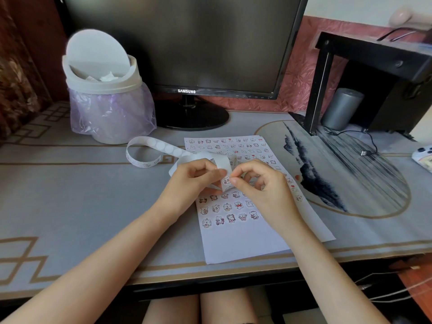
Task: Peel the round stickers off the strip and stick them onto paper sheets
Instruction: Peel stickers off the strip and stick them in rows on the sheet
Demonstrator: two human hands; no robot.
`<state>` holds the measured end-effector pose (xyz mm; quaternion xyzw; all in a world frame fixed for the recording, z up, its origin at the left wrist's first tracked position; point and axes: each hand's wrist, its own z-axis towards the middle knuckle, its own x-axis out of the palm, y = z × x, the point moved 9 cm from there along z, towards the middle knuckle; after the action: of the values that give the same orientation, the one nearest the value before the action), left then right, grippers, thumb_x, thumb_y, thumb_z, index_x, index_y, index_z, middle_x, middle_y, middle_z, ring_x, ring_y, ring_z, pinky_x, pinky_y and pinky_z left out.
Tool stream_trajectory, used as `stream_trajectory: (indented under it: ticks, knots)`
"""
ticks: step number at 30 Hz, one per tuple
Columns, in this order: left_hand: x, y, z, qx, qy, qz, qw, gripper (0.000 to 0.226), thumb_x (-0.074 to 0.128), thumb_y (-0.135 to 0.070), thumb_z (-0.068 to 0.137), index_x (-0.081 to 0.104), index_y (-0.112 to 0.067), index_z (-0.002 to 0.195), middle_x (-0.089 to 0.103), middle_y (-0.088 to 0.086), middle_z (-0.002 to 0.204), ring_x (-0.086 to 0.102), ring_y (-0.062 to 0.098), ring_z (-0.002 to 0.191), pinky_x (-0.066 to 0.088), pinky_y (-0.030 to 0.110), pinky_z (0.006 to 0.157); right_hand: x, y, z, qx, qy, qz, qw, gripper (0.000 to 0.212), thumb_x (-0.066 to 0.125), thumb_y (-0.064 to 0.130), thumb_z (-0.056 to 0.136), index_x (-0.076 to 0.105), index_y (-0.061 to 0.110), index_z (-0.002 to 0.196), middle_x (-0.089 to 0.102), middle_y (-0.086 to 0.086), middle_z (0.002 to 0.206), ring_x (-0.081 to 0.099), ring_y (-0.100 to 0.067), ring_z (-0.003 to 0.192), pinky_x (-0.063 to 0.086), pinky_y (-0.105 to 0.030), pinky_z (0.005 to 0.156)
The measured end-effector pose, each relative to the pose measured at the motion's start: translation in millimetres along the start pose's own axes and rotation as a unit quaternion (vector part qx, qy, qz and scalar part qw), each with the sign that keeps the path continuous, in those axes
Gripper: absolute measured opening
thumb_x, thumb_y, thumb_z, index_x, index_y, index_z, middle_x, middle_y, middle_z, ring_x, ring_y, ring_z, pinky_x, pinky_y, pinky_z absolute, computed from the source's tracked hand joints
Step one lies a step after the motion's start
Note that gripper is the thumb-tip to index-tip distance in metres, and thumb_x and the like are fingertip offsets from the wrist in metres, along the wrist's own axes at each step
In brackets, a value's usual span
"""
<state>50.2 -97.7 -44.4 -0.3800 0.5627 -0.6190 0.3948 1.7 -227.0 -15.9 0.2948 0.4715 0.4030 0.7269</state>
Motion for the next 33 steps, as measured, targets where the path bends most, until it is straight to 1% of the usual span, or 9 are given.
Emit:
stream_trajectory:
  ticks: [3,5,10,14,18,26,29,31,33]
  knots:
    - [0,2,0,-0.013,-0.002,-0.005,1.000,0.015,0.063,-0.009,0.088,0.060,-0.002,0.076,0.064,0.007,0.069,0.066,0.016,0.068,0.056,0.020,0.070,-1,3,-1,-0.021,0.003,-0.029,0.999,0.006,0.070,0.013,0.083,0.067,0.018,0.083,0.062,0.009,0.090,0.055,-0.009,0.081,0.036,-0.012,0.069]
    - [0,2,-1,-0.020,0.000,-0.004,1.000,0.016,0.062,-0.010,0.088,0.059,-0.004,0.074,0.066,0.004,0.065,0.067,0.015,0.067,0.054,0.017,0.065,-4,6,-4,-0.019,0.004,-0.015,1.000,0.007,0.070,0.014,0.083,0.067,0.020,0.082,0.060,0.011,0.091,0.055,-0.008,0.086,0.036,-0.013,0.071]
    - [1,7,0,-0.032,0.003,0.025,0.999,0.020,0.062,-0.010,0.089,0.058,-0.006,0.071,0.066,-0.001,0.062,0.066,0.013,0.063,0.054,0.016,0.065,-25,1,-12,0.046,-0.004,0.070,0.996,0.014,0.069,0.008,0.083,0.066,0.022,0.079,0.067,0.010,0.077,0.057,-0.006,0.073,0.044,-0.022,0.067]
    - [1,10,0,-0.033,0.006,0.049,0.998,0.022,0.063,-0.012,0.089,0.059,-0.009,0.068,0.066,-0.002,0.061,0.065,0.013,0.065,0.055,0.021,0.073,-50,-21,-18,0.138,-0.004,0.076,0.988,0.011,0.070,0.005,0.081,0.067,0.015,0.077,0.064,0.009,0.065,0.054,-0.002,0.058,0.038,-0.007,0.051]
    - [2,10,0,-0.031,0.005,0.061,0.998,0.022,0.063,-0.013,0.089,0.060,-0.010,0.068,0.067,-0.002,0.063,0.066,0.014,0.068,0.055,0.026,0.078,-69,-46,-31,0.223,-0.004,0.024,0.974,0.007,0.071,0.007,0.080,0.069,0.011,0.076,0.067,0.001,0.067,0.051,0.005,0.047,0.037,-0.006,0.046]
    - [1,11,0,-0.029,0.005,0.067,0.997,0.022,0.064,-0.014,0.088,0.060,-0.012,0.067,0.067,-0.001,0.064,0.065,0.017,0.071,0.054,0.031,0.082,-79,-61,-40,0.269,-0.010,-0.015,0.963,0.007,0.071,0.004,0.080,0.068,0.009,0.075,0.066,0.000,0.064,0.048,0.006,0.041,0.033,-0.006,0.040]
    - [1,11,1,-0.029,0.005,0.068,0.997,0.022,0.064,-0.014,0.089,0.060,-0.013,0.067,0.067,-0.002,0.064,0.065,0.016,0.071,0.054,0.029,0.081,-77,-63,-40,0.271,0.002,-0.020,0.962,0.007,0.072,0.005,0.079,0.069,0.010,0.075,0.068,-0.002,0.067,0.051,0.003,0.048,0.037,-0.007,0.044]
    - [1,11,1,-0.028,0.007,0.069,0.997,0.022,0.064,-0.014,0.089,0.060,-0.012,0.067,0.067,-0.002,0.063,0.065,0.015,0.070,0.054,0.027,0.079,-77,-65,-41,0.271,0.000,-0.021,0.962,0.007,0.073,0.005,0.078,0.070,0.010,0.074,0.068,-0.004,0.069,0.053,-0.005,0.056,0.038,-0.008,0.046]
    - [1,11,1,-0.028,0.007,0.067,0.997,0.021,0.064,-0.014,0.089,0.060,-0.012,0.068,0.067,-0.002,0.063,0.065,0.014,0.069,0.054,0.025,0.077,-77,-66,-41,0.271,-0.003,-0.023,0.962,0.007,0.073,0.005,0.078,0.069,0.010,0.074,0.068,-0.004,0.069,0.053,-0.008,0.058,0.039,-0.008,0.047]
